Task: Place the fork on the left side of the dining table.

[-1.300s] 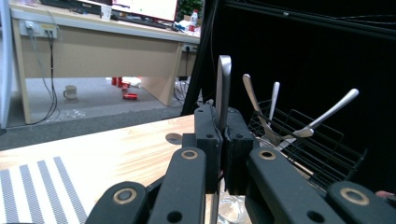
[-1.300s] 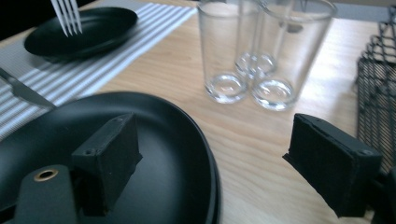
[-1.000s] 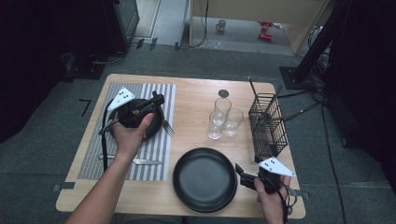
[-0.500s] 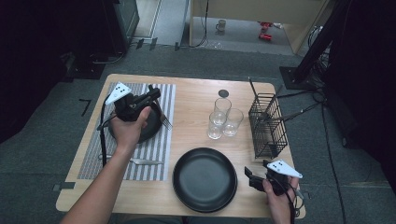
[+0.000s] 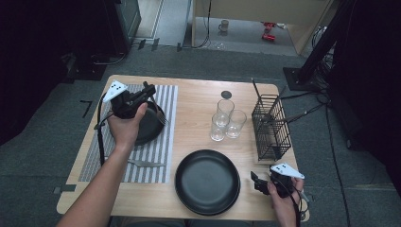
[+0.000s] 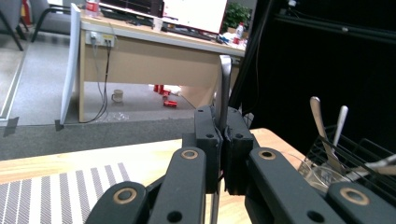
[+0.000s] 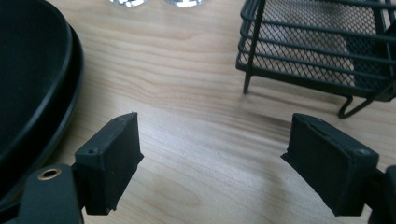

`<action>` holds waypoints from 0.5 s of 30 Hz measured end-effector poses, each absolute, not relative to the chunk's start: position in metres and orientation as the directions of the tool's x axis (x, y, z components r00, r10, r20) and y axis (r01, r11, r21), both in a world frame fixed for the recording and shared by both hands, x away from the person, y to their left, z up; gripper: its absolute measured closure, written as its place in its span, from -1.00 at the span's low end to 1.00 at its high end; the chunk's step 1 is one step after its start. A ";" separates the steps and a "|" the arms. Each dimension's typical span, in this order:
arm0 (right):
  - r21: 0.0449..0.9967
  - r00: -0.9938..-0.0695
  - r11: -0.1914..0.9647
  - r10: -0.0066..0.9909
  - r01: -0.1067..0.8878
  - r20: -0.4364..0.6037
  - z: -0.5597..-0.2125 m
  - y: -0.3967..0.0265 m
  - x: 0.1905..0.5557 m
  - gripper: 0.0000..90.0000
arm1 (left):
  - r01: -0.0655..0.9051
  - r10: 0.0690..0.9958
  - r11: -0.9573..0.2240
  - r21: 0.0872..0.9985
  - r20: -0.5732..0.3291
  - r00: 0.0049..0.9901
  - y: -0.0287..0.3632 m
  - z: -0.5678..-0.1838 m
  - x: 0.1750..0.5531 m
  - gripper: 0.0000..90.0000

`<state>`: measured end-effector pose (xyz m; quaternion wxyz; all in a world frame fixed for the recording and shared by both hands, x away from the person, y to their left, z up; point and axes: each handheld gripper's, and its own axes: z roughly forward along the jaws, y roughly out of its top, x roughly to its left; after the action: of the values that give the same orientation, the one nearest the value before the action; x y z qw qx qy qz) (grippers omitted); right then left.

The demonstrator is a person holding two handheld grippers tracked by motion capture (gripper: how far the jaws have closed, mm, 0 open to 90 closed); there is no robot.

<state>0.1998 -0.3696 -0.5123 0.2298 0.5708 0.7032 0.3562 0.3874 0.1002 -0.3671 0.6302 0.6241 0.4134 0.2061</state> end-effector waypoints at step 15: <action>0.725 -0.225 0.137 0.974 0.675 0.025 -0.524 -0.373 0.202 -0.64 | 0.254 0.804 0.184 0.950 -0.294 0.517 0.109 -0.374 0.414 0.97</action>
<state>0.2019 -0.3734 -0.5235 0.2366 0.5758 0.7160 0.3158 0.4137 0.1087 -0.3743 0.6310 0.6004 0.4404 0.2178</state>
